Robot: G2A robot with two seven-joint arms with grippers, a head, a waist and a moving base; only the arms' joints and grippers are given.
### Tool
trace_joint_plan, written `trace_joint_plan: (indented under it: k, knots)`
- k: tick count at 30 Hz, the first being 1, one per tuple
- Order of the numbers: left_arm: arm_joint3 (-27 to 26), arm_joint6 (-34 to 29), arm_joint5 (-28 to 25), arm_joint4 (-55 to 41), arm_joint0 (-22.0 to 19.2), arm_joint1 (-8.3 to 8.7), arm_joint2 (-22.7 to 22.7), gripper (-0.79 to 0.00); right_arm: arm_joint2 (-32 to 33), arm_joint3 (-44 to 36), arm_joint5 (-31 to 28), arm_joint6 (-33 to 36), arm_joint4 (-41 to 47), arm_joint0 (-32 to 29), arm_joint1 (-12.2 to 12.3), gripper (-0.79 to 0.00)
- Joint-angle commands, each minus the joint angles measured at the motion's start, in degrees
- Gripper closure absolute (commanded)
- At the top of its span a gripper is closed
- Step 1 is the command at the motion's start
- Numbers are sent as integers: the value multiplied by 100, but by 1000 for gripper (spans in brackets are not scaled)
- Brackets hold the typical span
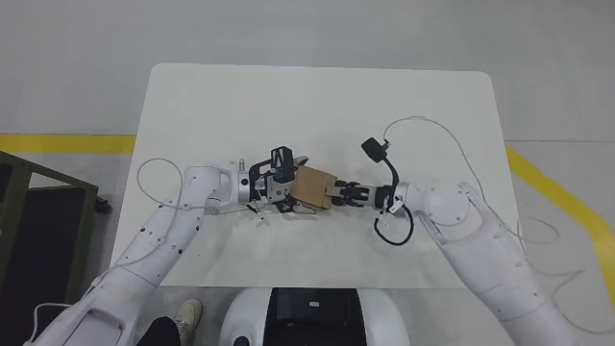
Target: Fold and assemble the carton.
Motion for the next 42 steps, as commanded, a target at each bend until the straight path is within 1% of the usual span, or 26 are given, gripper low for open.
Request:
trace_joint_plan:
  k: [1,8,9,11,20,22,29,31,33,34,42]
  knots:
    - [3,1,1,0,-1,-1,2,-785,-24,-18,24,-7,-26,19,-7,-154]
    - [52,14,0,-5,-11,0,-4,-785,27,-75,1,-2,-13,-17,-2,-175]
    - [56,6,3,-2,-15,0,-4,-785,50,-98,0,11,-17,-40,5,-200]
    - [58,4,2,-4,-17,-1,-4,-785,105,-158,-10,38,-22,-96,22,-225]
    - [76,-1,14,-12,-22,-1,-7,-785,321,-335,-34,45,0,-309,77,-231]
    - [87,-11,14,-11,-28,-1,-10,-785,337,-349,-37,50,-5,-331,82,-222]
    - [125,-5,20,-26,-26,2,-24,-785,413,-376,-50,63,-44,-488,112,-123]
    - [129,-3,23,-25,-25,1,-21,-785,441,-367,-60,50,-21,-526,118,-77]
    - [131,-4,16,-19,-29,0,-15,-785,456,-368,-72,56,-2,-544,121,-9]
    - [137,4,7,-31,-28,0,-14,-785,458,-372,-78,57,6,-549,122,0]
    - [148,14,8,-29,-35,-4,-5,-785,324,-374,-98,98,34,-484,94,0]
